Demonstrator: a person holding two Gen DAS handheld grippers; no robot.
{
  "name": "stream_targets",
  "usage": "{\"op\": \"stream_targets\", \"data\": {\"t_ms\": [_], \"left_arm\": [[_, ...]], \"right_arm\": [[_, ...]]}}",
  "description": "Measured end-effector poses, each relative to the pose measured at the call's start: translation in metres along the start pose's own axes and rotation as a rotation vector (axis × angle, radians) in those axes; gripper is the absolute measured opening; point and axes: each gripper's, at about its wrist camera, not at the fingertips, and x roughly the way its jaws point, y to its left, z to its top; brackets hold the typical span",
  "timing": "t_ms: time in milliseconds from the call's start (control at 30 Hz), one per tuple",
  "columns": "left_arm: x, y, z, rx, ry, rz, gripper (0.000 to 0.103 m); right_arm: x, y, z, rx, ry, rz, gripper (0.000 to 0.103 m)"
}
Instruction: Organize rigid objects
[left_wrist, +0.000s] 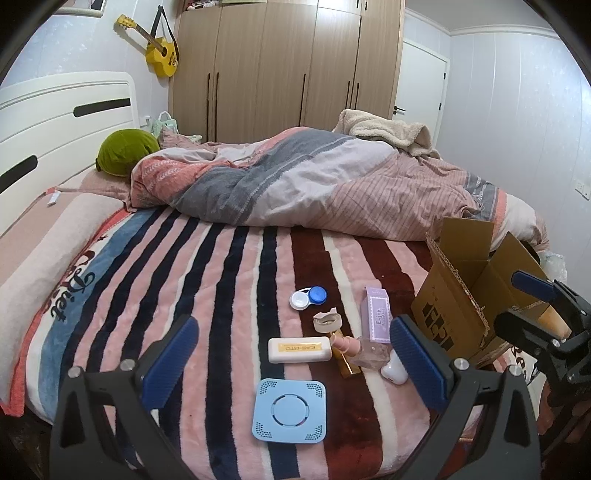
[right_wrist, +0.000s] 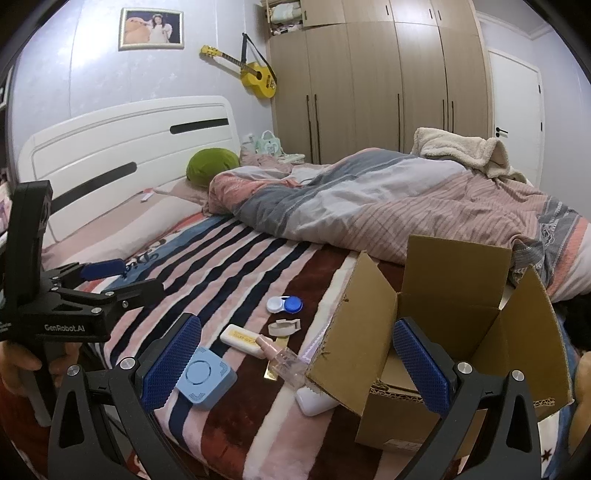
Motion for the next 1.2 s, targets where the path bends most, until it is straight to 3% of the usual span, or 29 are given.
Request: {"op": "stream_targets", "data": {"t_ms": [533,933,1100,1200], "left_arm": [[-0.001,-0.001,-0.001,0.003,-0.004,-0.002,0.103],[0.007,0.025,-0.008,-0.029,-0.035,-0.006,0.103],[0.012,0.06,-0.017,-0.046,-0.06,0.008,0.103],[0.02,0.079,-0.024,-0.043,-0.046,0.057,0.103]], "right_arm": [[-0.005,0.002,-0.002,-0.009,-0.013,0.036,0.103],[-0.009,0.021,-0.002,-0.041,-0.011,-0.014,0.103],[-0.003,0.057,-0.008,-0.124,-0.033,0.145,0.103],[0.019,0.087,-0.016,-0.171,0.011,0.216,0.103]]}}
